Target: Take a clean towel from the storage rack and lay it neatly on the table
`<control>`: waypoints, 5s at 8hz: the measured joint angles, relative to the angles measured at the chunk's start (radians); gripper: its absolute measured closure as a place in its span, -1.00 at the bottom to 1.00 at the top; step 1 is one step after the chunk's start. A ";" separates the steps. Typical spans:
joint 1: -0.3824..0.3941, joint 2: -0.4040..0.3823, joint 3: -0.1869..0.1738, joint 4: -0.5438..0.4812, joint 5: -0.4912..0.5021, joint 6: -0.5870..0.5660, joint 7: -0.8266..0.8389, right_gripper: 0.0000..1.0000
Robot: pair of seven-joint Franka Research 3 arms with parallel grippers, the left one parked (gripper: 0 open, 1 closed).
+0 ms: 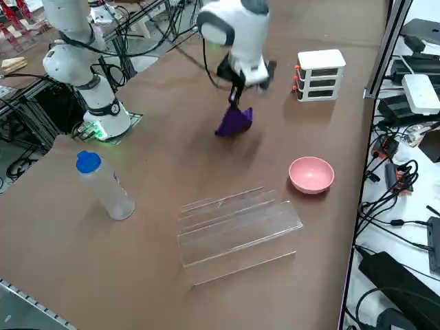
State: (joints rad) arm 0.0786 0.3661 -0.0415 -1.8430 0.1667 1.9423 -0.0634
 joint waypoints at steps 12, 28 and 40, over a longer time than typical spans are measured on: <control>-0.183 0.177 0.000 0.010 -0.159 0.285 -0.122 0.94; -0.193 0.179 0.009 0.010 -0.159 0.286 -0.096 -0.13; -0.192 0.175 0.019 -0.001 -0.159 0.304 -0.096 0.91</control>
State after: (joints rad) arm -0.1134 0.5407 -0.0226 -1.8438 0.0079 2.2460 -0.1591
